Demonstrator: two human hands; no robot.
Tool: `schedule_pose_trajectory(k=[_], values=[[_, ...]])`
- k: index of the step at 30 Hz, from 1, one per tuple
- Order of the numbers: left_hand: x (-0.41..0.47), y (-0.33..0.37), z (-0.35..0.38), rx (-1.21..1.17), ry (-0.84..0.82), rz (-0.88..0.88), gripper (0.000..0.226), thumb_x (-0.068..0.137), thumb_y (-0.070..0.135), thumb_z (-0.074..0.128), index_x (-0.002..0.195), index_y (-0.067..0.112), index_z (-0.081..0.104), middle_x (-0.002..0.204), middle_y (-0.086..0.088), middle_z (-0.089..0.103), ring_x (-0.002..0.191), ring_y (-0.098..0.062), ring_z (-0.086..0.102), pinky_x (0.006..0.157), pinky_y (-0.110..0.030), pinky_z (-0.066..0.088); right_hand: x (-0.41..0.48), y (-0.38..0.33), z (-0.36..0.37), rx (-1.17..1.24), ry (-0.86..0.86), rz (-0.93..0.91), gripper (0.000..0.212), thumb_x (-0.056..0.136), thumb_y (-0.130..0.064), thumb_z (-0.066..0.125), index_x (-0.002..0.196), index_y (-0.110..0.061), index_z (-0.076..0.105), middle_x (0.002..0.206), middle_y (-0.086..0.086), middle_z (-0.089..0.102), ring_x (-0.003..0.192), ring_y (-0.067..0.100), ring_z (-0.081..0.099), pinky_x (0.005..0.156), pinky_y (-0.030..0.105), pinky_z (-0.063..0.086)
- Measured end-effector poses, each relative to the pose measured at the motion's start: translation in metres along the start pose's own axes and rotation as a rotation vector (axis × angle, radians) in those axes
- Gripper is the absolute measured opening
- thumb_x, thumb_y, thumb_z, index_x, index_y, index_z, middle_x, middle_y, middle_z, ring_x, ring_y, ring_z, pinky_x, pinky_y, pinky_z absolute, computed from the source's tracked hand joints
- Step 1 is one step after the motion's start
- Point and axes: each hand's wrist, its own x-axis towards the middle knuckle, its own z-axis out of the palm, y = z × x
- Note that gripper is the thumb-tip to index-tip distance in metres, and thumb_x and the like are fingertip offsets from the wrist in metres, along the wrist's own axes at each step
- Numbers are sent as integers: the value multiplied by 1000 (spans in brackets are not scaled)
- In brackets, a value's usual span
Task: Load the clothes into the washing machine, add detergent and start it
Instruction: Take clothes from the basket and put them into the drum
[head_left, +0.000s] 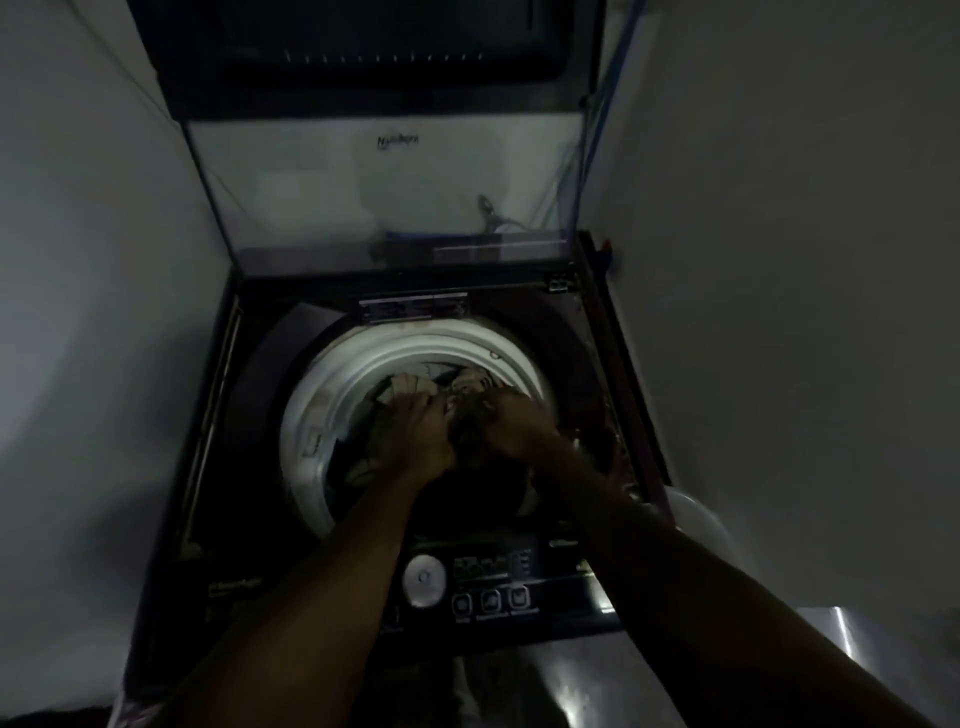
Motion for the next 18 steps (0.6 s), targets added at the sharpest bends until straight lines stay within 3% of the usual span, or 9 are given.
schedule_pose_trajectory(k=[4, 9, 15, 18], values=[[-28, 42, 1, -95, 63, -48, 51, 83, 41, 56, 128, 19, 57, 126, -10, 62, 116, -33, 57, 99, -41, 46, -37, 13, -28, 45, 166, -77, 31, 84, -18, 57, 114, -13, 63, 120, 14, 60, 111, 32, 58, 91, 37, 50], [-73, 111, 12, -190, 207, -90, 53, 92, 16, 53, 144, 12, 42, 147, -15, 46, 132, -34, 44, 110, -41, 37, -92, 67, -67, 164, 334, -135, 32, 84, -16, 57, 115, -13, 62, 119, 13, 59, 110, 32, 57, 89, 33, 46], [-112, 204, 35, -244, 382, 73, 38, 93, 17, 56, 130, 12, 55, 129, -11, 58, 121, -32, 53, 97, -39, 44, -160, 144, -104, 266, 388, -125, 33, 85, -17, 59, 118, -14, 61, 119, 8, 60, 105, 26, 60, 87, 30, 48], [-127, 245, 46, -197, 398, 149, 41, 94, 20, 56, 134, 13, 53, 133, -7, 57, 122, -29, 53, 100, -37, 43, -185, 178, -113, 280, 367, -75, 35, 86, -17, 59, 121, -13, 60, 122, 8, 59, 109, 25, 58, 85, 23, 41]])
